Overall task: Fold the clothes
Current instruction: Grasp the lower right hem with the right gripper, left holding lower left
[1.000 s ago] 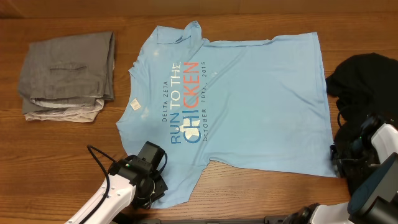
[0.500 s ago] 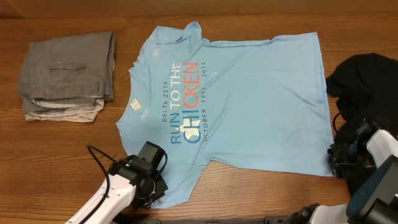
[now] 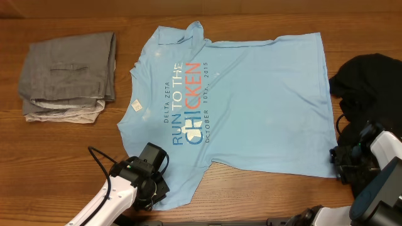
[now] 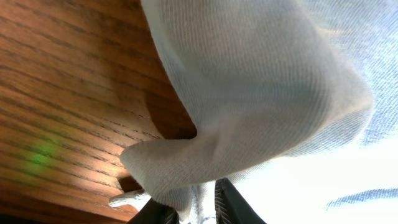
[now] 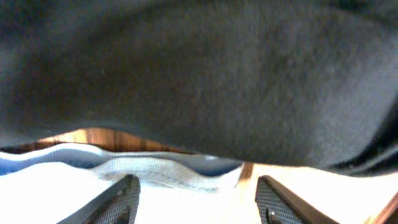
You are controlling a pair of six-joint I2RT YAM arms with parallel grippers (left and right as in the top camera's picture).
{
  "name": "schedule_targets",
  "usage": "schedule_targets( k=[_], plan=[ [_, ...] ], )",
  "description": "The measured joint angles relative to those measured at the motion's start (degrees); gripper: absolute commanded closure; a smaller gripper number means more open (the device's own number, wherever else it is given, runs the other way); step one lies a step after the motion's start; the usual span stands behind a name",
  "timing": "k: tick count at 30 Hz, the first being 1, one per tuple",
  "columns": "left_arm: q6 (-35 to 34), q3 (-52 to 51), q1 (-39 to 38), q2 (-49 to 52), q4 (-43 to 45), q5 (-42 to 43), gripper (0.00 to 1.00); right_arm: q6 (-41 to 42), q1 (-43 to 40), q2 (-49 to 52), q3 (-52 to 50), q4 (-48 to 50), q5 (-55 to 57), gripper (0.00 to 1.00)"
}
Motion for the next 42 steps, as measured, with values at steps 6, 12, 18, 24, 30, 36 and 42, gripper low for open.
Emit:
schedule_targets(
  k=[6, 12, 18, 24, 30, 36, 42],
  plan=[
    [0.07, -0.02, 0.00, 0.00, -0.02, -0.02, 0.92, 0.04, 0.11, 0.00, -0.28, 1.38, -0.52, 0.69],
    [0.24, -0.07, 0.00, 0.00, -0.07, 0.00, 0.95, -0.09, 0.11, 0.00, -0.48, 1.44, -0.28, 0.93],
    [0.39, -0.07, 0.00, 0.00, -0.11, 0.00, 0.96, -0.02, 0.07, 0.00, -0.59, 0.92, 0.17, 0.96],
    [1.97, -0.07, 0.00, 0.00, 0.17, 1.01, 0.96, 0.09, 0.07, 0.07, -0.44, -1.38, 0.17, 0.96],
    [8.17, 0.24, 0.00, 0.00, -1.66, 7.52, 0.96, 0.26, 0.07, -0.02, 2.54, -8.13, -1.36, 0.96],
    [10.88, 5.88, 0.00, 0.02, -12.39, 8.90, 0.96, 0.26, 0.07, -4.96, 6.45, -12.96, -2.64, 0.96],
    [12.09, 15.45, 0.00, 0.00, -24.96, 5.66, 0.96, 0.28, 0.07, -12.55, 8.09, -15.98, -3.69, 0.96]
  ],
)
